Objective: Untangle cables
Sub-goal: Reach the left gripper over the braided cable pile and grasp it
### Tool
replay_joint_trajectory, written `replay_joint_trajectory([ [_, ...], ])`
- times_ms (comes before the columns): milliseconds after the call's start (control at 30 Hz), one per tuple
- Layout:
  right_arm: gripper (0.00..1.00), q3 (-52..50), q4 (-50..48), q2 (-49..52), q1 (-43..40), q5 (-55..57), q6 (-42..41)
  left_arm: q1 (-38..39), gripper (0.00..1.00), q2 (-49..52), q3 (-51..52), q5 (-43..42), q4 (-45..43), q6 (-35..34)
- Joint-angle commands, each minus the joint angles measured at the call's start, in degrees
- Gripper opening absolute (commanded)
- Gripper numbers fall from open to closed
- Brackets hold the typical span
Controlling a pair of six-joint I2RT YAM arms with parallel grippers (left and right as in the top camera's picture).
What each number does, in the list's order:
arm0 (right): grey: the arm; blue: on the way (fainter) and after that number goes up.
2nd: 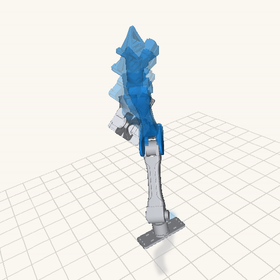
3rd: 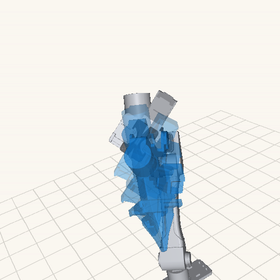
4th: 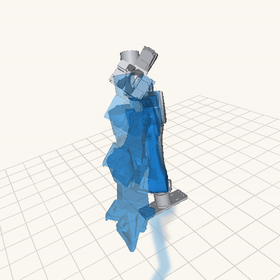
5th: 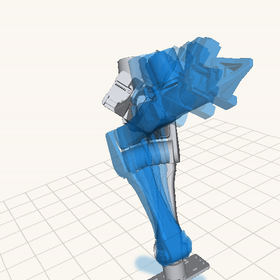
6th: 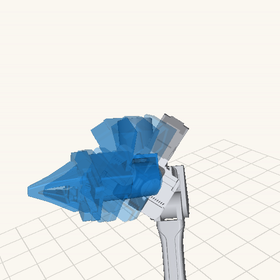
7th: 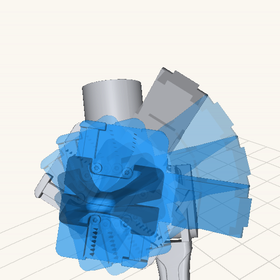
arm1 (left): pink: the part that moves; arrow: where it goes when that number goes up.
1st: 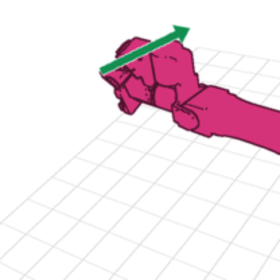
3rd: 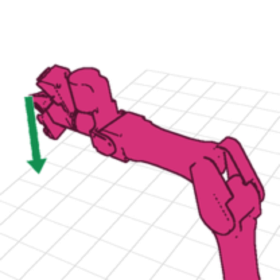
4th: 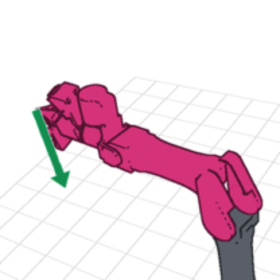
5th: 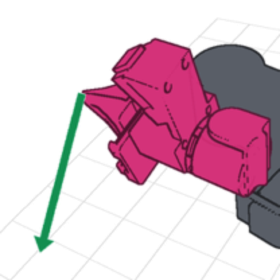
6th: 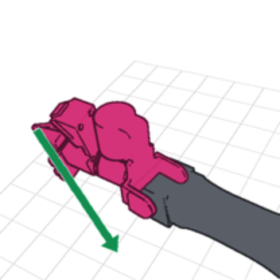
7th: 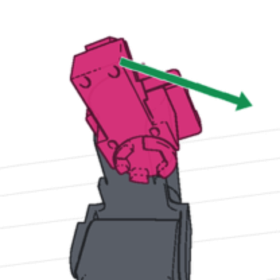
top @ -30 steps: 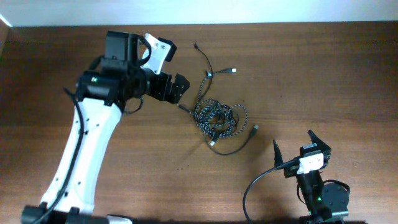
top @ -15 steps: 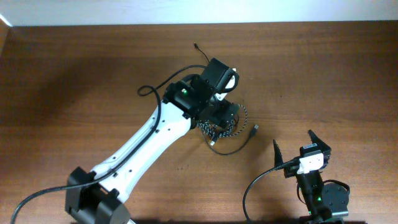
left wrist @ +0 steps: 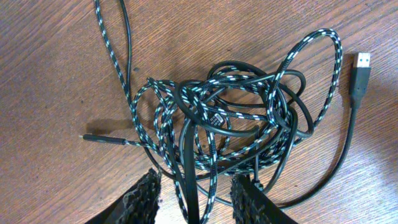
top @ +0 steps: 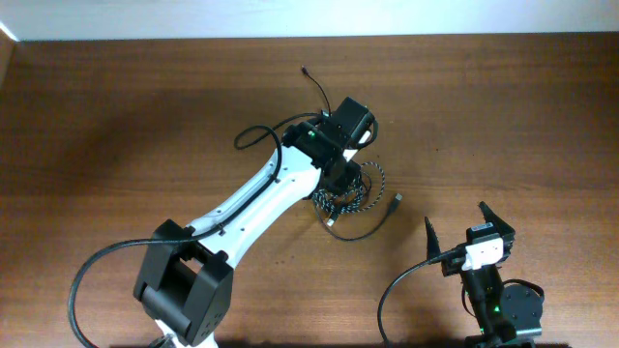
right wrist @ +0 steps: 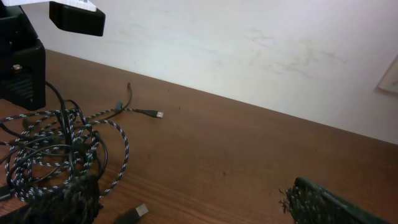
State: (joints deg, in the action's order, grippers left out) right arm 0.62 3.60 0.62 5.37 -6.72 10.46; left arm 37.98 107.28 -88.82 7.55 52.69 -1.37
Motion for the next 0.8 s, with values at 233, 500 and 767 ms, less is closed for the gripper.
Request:
replay_joint_trajectory([
  [233, 0.99, -0.3, 0.3, -0.4, 0.2, -0.3, -0.3, 0.1, 0.02, 2.0, -0.2, 0.4, -1.6, -0.2],
  [500, 0.99, -0.3, 0.3, -0.4, 0.2, -0.3, -0.3, 0.1, 0.0, -1.4, -3.0, 0.5, -0.6, -0.4],
  [767, 0.99, -0.3, 0.2, -0.4, 0.2, -0.3, -0.3, -2.4, 0.0, -25.2, -3.0, 0.5, -1.2, -4.7],
])
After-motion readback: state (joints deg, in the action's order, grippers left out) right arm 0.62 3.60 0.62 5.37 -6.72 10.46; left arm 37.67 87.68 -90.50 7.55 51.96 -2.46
